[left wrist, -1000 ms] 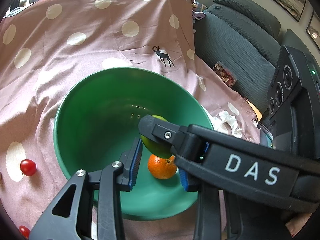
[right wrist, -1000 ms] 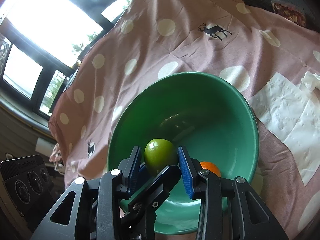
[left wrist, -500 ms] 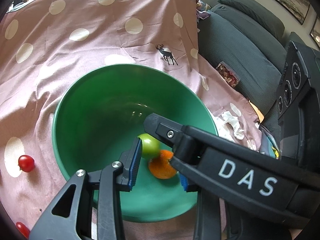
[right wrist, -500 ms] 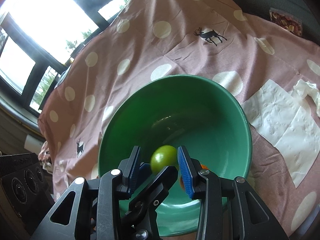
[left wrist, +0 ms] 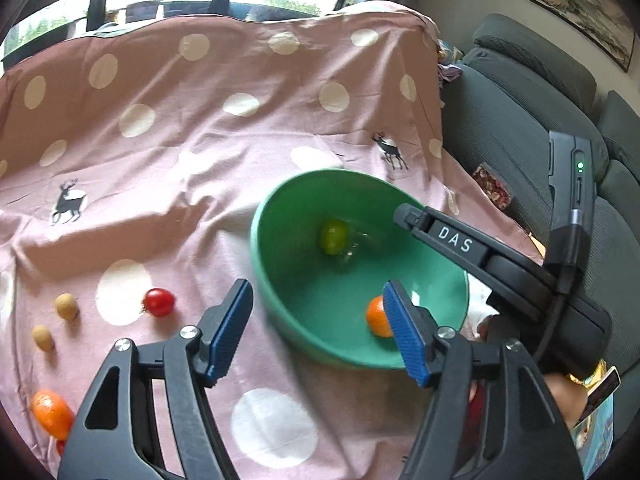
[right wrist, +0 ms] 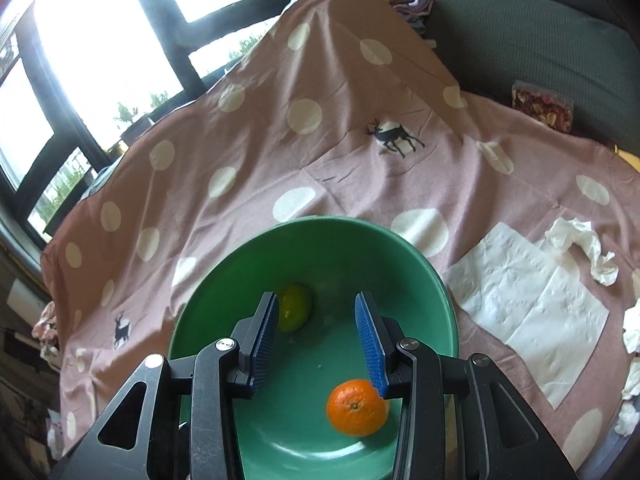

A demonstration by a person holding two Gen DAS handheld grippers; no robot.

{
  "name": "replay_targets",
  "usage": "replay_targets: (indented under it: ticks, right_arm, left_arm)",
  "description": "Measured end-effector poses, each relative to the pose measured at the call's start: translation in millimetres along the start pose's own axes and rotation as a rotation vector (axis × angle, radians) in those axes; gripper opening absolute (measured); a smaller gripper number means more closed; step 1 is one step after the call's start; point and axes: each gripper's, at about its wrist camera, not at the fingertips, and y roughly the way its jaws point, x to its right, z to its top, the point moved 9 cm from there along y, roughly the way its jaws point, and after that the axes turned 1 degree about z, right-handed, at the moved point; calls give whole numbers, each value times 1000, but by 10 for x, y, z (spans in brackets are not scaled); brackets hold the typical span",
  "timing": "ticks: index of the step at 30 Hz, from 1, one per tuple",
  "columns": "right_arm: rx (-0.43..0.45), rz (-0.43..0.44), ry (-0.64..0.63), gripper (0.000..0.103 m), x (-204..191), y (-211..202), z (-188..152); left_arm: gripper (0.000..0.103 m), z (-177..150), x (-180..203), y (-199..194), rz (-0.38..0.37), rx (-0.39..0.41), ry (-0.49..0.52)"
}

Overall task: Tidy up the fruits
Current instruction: 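Move the right gripper back to the large orange on the cloth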

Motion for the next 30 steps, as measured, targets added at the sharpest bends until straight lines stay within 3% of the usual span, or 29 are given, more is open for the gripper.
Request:
replay_targets:
  ticks: [4, 8, 11, 17, 22, 26, 30]
  right_arm:
    - [43, -13, -55, 43, -117, 119, 52]
    - [129, -114, -160, 43, -201, 144, 99]
    - [102, -156, -197, 43, -216, 173, 70]
    - [61, -250, -292, 43, -234, 188, -69]
    - [18, -317, -378, 43, -247, 328, -198]
    - [15, -322, -375, 43, -263, 247, -266]
    - [17, -359, -414, 43, -264, 128, -311]
  left_arm:
    - [74, -94, -532, -314, 134, 28, -95]
    - [76, -307, -1168, -591, 319, 60, -224]
    - [77, -533, -1549, -687, 402, 51, -291]
    - [77, -789, -1906, -662, 414, 12, -390]
    - [77, -814, -1911, -667, 405, 18, -360]
    - [77, -825, -1934, -685, 453, 25, -333]
    - [77, -829, -1913, -693, 430, 25, -335]
